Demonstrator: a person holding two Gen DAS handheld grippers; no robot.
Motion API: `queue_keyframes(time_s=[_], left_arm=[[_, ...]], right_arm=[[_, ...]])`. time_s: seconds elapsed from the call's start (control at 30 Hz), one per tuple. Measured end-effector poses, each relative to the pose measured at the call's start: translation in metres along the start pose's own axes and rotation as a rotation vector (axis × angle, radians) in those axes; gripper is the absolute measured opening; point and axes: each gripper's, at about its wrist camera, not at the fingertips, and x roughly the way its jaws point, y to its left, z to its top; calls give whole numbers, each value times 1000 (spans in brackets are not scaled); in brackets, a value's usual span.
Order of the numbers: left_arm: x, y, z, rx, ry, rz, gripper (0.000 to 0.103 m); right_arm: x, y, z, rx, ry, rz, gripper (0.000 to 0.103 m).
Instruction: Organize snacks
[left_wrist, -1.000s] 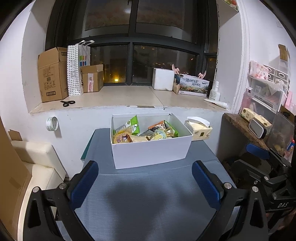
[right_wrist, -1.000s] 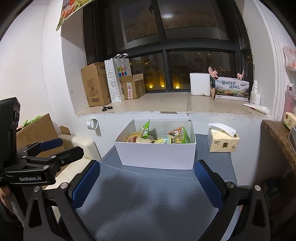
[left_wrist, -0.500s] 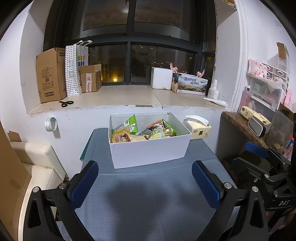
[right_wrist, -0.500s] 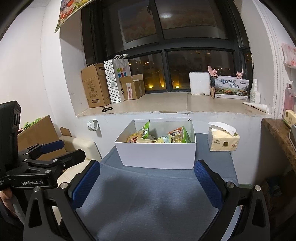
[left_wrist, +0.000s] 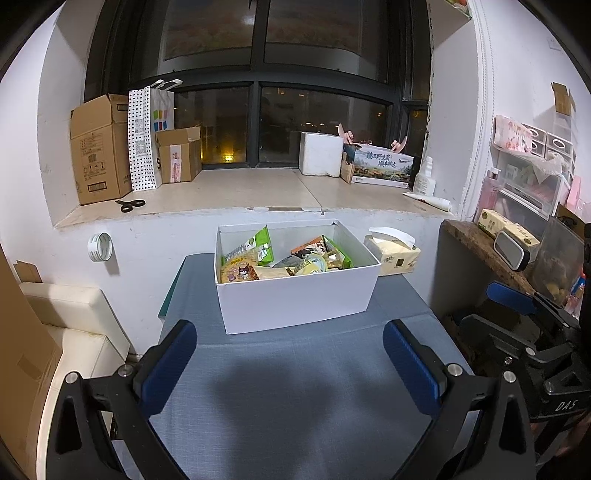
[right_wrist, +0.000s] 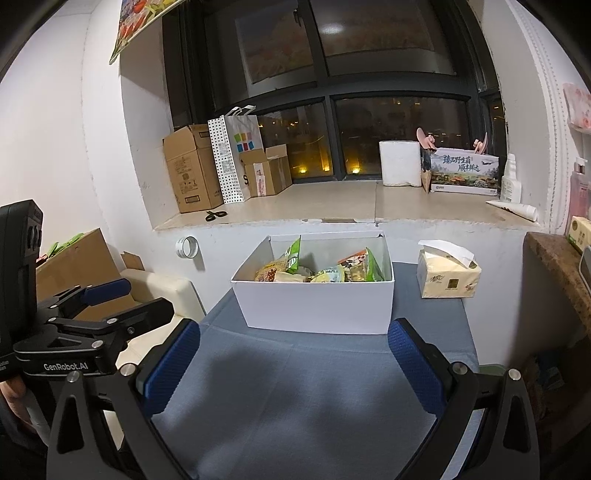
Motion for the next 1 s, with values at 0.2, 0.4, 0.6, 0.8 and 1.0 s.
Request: queue_keyframes(time_s=[0.2,0.4,0.6,0.8,1.0], left_arm=[[1,0,-1,-1,4,-2,103],[1,0,-2,-2,5,-3,103],[2,-1,-2,-3,8,-5,103],[2,-2,-2,-2,12,-6,103],[2,-2,-2,-2,12,-6,103]], right_arm=[[1,0,0,1,3,2,103],[2,0,-1,2,6,0,103],[2,1,-1,2,8,0,103],[2,1,-2,2,10,0,103],[1,2,-2,1,9,2,103]])
